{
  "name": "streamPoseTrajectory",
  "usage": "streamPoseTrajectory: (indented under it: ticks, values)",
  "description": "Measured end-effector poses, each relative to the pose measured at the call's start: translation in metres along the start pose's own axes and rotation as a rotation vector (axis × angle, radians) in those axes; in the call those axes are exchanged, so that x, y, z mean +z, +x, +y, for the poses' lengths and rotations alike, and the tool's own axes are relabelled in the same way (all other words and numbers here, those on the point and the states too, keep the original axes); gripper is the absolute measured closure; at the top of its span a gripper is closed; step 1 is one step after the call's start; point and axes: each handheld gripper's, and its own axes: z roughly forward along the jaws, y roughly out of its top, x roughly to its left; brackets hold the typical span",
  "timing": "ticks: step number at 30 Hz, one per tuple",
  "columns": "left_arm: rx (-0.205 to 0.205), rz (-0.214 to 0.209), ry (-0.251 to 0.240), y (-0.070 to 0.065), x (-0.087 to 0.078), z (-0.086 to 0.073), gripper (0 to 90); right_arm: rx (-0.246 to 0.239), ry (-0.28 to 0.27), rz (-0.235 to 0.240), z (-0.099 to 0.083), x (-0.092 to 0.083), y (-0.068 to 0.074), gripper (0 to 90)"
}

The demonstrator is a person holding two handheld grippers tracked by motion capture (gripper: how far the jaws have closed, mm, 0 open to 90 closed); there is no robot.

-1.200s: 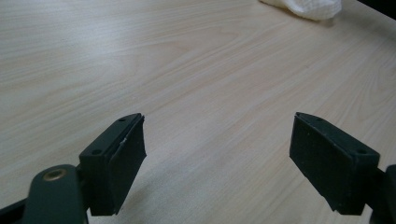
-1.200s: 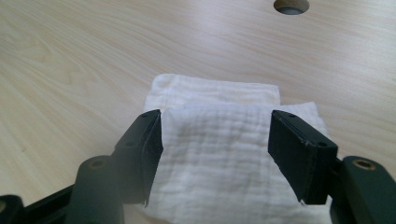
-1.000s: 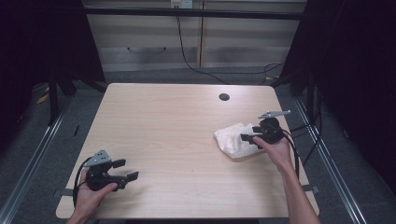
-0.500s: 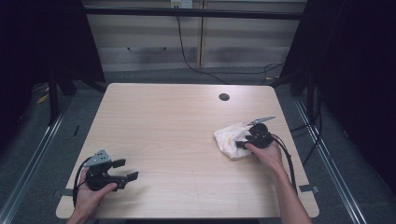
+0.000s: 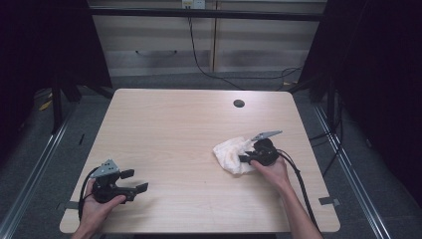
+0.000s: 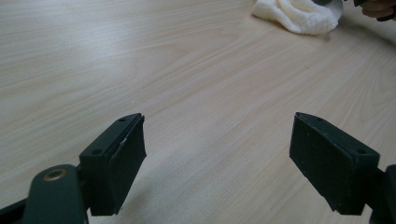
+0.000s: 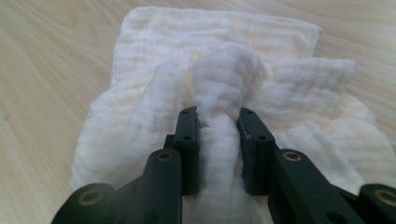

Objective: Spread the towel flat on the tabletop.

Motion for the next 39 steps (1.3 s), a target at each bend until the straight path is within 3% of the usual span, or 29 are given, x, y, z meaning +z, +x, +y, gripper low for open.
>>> streamPoseTrajectory:
  ticks: [4,10,20,28,32,36,39]
  values:
    - [-0.007,0.012,-0.007,0.002,-0.001,0.0,20.4,0.003,-0.021,0.033,-0.001,0.007,0.014,72.3]
    - [-0.007,0.01,-0.004,0.002,0.001,0.0,21.1,-0.041,-0.022,0.066,0.003,0.018,0.039,72.3]
    - [-0.001,-0.005,0.014,0.0,0.005,0.001,21.8,-0.103,-0.019,0.098,0.004,0.027,0.068,72.5]
    - [-0.026,0.016,0.015,0.003,0.006,0.001,19.8,-0.127,-0.026,0.143,0.001,0.032,0.091,72.5]
    - [-0.01,0.03,0.014,0.0,0.006,0.001,19.9,-0.153,-0.025,0.154,0.001,0.035,0.104,72.4]
    - [-0.013,0.06,-0.011,-0.001,0.005,0.0,27.0,-0.155,-0.041,0.161,0.0,0.038,0.111,71.6]
    - [-0.021,0.049,0.015,0.001,0.008,-0.001,31.5,-0.154,-0.03,0.148,0.002,0.036,0.111,66.2]
